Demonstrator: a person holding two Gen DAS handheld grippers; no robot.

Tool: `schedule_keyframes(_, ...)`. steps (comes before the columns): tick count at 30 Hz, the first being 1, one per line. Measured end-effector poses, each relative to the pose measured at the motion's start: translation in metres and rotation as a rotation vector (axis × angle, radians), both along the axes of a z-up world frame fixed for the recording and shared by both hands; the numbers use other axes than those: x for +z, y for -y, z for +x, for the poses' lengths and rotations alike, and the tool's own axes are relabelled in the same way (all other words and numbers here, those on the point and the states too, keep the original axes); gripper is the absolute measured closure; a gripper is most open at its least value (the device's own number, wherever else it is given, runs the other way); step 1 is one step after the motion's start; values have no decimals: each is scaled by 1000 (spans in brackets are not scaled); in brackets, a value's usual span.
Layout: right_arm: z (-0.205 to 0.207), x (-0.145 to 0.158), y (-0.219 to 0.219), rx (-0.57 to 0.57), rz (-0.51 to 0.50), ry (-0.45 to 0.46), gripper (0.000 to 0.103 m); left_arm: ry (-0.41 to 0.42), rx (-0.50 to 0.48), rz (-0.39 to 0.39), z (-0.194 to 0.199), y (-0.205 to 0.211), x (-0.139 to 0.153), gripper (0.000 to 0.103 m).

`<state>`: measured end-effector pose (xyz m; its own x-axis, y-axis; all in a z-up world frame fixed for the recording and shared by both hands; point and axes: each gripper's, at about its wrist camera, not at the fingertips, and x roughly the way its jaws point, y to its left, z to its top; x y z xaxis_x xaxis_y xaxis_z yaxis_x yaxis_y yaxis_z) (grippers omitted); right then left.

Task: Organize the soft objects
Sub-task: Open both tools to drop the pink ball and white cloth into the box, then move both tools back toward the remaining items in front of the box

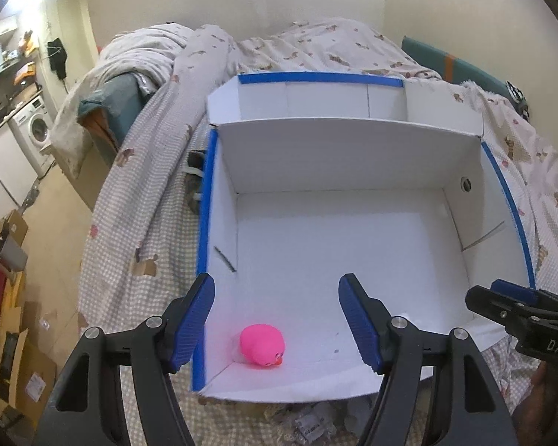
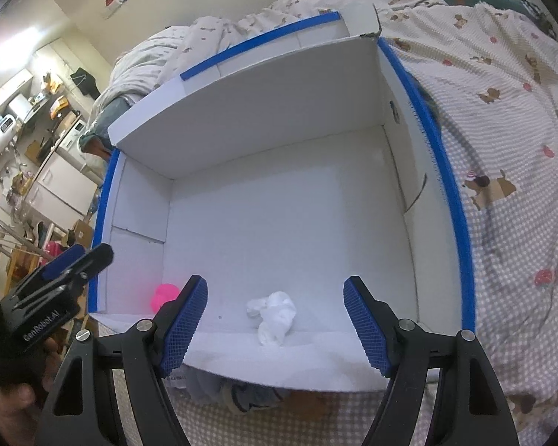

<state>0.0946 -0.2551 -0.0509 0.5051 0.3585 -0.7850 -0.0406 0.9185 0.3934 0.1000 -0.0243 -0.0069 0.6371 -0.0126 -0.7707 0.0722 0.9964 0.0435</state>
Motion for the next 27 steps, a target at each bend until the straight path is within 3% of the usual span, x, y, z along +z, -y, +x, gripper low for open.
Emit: schedule_keyframes(27,-61,14,-4,9,-76,59,23,-49,122,-63,-56,-54,-9,37)
